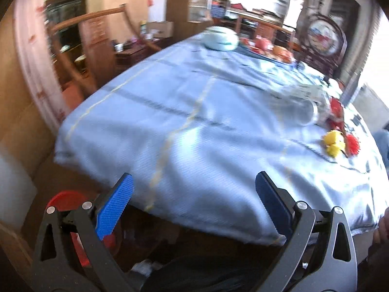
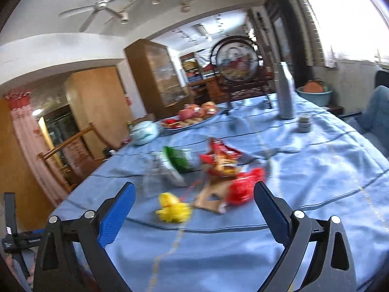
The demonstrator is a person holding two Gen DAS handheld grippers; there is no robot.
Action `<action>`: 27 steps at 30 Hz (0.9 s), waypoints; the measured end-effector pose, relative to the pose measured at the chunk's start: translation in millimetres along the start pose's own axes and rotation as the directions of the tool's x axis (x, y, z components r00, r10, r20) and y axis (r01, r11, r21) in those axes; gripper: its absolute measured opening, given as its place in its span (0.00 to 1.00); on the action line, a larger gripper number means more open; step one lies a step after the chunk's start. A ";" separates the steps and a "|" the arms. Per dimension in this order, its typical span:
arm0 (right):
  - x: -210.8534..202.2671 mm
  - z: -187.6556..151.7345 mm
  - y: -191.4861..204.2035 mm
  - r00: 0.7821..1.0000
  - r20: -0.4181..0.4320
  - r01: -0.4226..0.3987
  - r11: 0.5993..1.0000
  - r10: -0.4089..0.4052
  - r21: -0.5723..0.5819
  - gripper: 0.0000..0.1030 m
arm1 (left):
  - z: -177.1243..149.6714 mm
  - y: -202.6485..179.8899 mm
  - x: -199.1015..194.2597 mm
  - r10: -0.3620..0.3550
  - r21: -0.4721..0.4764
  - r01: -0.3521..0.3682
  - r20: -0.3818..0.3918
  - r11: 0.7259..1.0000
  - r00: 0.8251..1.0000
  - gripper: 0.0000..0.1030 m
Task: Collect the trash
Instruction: 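Return both tools over the table toward the clear plastic cup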
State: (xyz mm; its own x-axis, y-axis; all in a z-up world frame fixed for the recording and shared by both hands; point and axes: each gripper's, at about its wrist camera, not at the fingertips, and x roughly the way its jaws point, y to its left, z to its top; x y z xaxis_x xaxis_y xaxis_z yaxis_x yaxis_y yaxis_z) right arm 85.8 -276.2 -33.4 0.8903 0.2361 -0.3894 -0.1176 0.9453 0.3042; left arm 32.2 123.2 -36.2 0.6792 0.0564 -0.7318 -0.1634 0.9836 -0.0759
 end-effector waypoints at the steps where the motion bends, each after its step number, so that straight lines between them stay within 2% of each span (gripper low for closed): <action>1: 1.8 1.2 -7.7 1.000 0.004 0.019 1.000 -0.019 0.011 0.94 | 3.9 -9.5 4.5 -0.014 0.019 0.014 -0.001 1.000 1.000 0.93; 8: 13.8 15.9 -40.7 0.988 0.043 0.148 0.989 -0.148 0.018 0.94 | 37.8 -74.6 26.4 -0.115 0.150 0.115 -0.013 0.982 0.993 0.93; 13: 23.3 22.2 -50.1 0.967 0.057 0.252 0.967 -0.250 -0.035 0.95 | 64.2 -112.6 42.7 -0.190 0.185 0.192 -0.030 0.964 0.981 0.93; 16: 28.6 20.1 -56.8 0.960 0.049 0.279 0.959 -0.277 -0.044 0.95 | 79.1 -137.5 52.9 -0.221 0.207 0.225 -0.043 0.952 0.974 0.93; 18: 33.2 16.6 -63.6 0.959 0.031 0.283 0.958 -0.281 -0.039 0.94 | 85.8 -154.8 59.3 -0.230 0.231 0.235 -0.049 0.944 0.972 0.93; 19: 35.5 15.6 -68.7 0.964 0.005 0.267 0.964 -0.267 -0.020 0.94 | 90.0 -167.6 65.3 -0.232 0.249 0.238 -0.055 0.939 0.971 0.94; 23: 33.2 16.5 -82.6 0.980 -0.011 0.201 0.978 -0.201 0.046 0.95 | 100.0 -202.4 86.2 -0.238 0.289 0.253 -0.089 0.923 0.967 0.94; 27: 35.5 15.7 -94.9 0.987 -0.043 0.160 0.980 -0.156 0.119 0.95 | 101.7 -220.0 108.8 -0.181 0.311 0.202 -0.098 0.929 0.979 0.94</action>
State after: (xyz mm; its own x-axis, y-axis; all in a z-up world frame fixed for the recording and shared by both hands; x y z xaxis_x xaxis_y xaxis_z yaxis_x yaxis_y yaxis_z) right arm 135.4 -361.1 -62.4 0.8780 0.0950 -0.4692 0.0797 0.9374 0.3389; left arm 214.9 -69.7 -30.3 0.6243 -0.1391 -0.7687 0.2083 0.9780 -0.0078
